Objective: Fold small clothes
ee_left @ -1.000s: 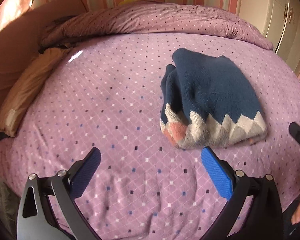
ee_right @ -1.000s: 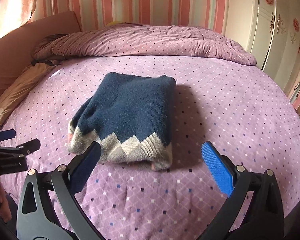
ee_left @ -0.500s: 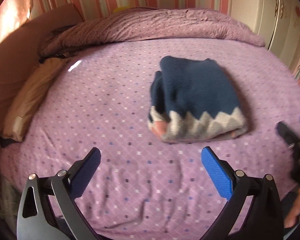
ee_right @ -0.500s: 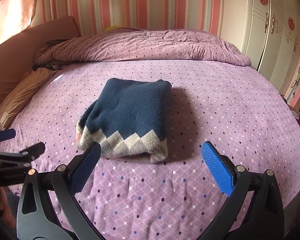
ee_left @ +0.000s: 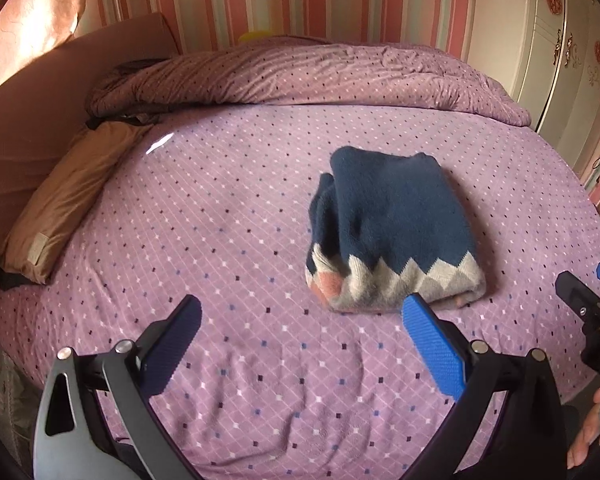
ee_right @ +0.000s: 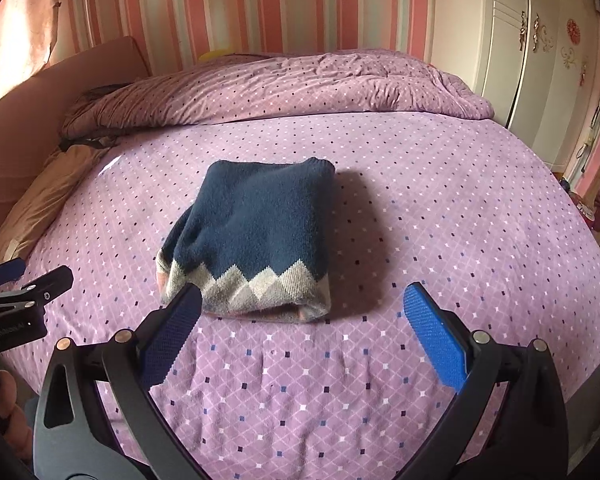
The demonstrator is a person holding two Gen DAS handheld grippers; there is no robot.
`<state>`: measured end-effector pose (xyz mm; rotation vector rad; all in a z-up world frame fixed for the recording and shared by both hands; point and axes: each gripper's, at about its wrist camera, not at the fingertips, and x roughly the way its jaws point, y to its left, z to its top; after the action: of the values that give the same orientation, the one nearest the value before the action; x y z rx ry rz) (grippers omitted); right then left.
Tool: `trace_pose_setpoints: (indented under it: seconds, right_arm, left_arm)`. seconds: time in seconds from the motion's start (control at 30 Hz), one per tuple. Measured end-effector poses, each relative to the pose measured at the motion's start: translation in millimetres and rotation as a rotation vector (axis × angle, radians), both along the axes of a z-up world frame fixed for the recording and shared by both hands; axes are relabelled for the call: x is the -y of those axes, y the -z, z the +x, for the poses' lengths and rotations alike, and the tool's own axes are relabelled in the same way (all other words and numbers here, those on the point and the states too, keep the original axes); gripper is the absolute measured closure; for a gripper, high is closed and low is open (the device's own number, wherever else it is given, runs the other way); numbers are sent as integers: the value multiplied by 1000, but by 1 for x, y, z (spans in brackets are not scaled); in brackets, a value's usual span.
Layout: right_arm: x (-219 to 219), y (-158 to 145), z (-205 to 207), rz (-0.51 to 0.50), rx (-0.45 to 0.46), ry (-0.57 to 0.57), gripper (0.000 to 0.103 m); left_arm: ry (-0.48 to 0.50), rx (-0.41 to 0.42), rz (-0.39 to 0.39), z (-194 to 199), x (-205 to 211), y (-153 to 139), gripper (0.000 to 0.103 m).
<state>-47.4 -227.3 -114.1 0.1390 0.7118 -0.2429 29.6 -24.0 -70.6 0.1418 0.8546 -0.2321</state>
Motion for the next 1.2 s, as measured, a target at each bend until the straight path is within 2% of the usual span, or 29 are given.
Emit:
trace_pose_setpoints:
  seconds: [0.53,1.2]
  right_arm:
    - [-13,-36,-20,-42,64,8,3]
    - [-25,-35,-23,-82,65,7,3]
  left_arm:
    - [-11,41,3,-17,-6,-29,2]
    - [-33,45,1,-31,-8,-37,2]
